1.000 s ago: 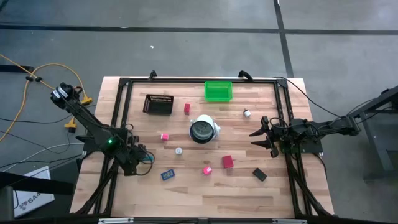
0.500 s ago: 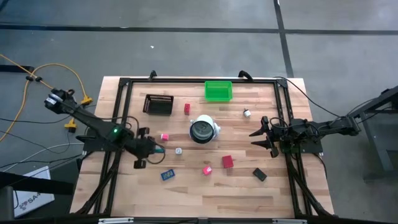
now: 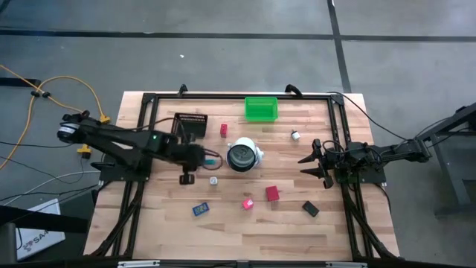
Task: Pick & Place Office items
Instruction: Put the light blue digital timer into the green bin
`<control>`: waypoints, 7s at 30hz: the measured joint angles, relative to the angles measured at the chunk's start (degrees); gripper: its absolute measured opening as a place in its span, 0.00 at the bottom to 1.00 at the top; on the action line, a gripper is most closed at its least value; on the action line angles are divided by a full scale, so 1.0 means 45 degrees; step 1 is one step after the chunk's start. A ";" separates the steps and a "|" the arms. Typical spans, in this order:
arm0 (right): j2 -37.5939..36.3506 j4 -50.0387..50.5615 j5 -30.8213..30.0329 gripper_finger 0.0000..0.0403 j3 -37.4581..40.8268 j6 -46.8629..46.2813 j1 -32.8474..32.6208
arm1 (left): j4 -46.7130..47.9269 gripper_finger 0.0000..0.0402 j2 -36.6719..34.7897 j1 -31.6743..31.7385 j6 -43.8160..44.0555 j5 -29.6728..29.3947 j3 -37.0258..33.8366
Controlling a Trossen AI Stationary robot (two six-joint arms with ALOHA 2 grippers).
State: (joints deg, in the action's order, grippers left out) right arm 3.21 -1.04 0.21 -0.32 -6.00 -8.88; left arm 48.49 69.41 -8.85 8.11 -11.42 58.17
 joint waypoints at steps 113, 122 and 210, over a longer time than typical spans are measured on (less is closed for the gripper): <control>0.4524 -0.3745 -0.2346 0.37 -0.2233 -0.0263 -0.0001 | 0.3793 0.18 0.5295 0.1776 -0.4475 0.0529 1.0108; 1.0072 -0.3932 -0.3411 0.37 -0.5474 0.3057 0.0004 | 0.3793 0.18 0.5295 0.1776 -0.4410 0.0529 1.0105; 1.6863 -0.8262 -0.3301 0.26 -0.9583 0.5965 0.0179 | 0.3104 0.18 0.5295 0.1232 -0.4475 0.0077 1.0103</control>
State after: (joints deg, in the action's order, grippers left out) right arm 79.09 -38.22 -14.65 -43.44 20.84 -8.08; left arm 62.46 93.23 -3.31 -12.03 -11.07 103.63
